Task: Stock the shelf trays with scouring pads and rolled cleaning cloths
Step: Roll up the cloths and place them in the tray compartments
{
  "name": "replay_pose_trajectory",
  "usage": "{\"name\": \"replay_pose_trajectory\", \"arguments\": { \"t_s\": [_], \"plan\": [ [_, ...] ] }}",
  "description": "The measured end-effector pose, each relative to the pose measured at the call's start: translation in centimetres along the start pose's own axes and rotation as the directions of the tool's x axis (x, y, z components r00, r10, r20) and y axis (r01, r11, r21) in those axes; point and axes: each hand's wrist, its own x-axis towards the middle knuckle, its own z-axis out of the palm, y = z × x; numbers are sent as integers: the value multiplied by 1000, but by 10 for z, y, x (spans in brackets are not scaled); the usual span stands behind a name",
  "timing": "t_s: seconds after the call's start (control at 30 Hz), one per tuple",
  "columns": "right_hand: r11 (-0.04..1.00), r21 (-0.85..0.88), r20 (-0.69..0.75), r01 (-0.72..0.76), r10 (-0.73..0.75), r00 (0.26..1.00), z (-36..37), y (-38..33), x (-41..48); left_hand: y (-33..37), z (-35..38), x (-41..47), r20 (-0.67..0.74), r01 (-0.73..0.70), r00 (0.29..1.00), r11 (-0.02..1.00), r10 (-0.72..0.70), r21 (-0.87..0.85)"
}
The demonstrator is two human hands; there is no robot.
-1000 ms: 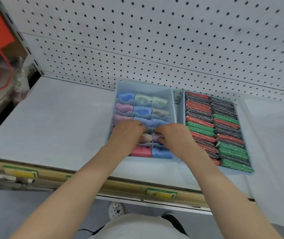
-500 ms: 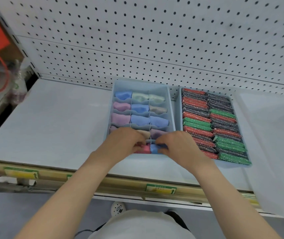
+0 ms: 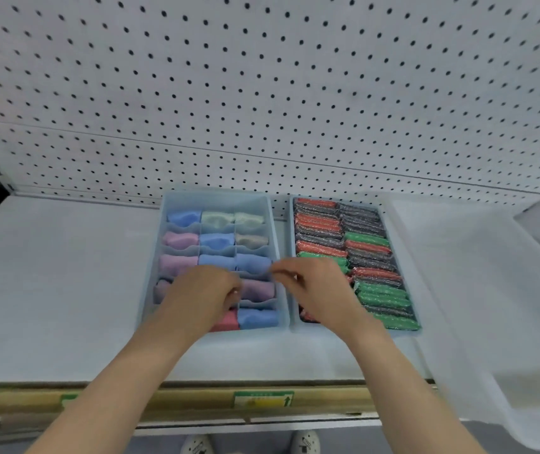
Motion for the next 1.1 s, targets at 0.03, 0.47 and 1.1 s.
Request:
{"name": "replay_pose_trajectory", "arguments": {
  "t_s": [0.03,0.47,1.1],
  "plan": [
    [999,-16,-126,-48,46,991,-14,18,2,11,-5,10,-55,-14,998,1000,13,-10],
    [843,-334,-110,-423,410,905,-4,170,54,127,45,197,-211,30,977,1000,-29,0],
    [862,-248,-5,-443,456,890,-27,150,9,129,48,138,-157,-57,985,997,64,46]
  ]
}}
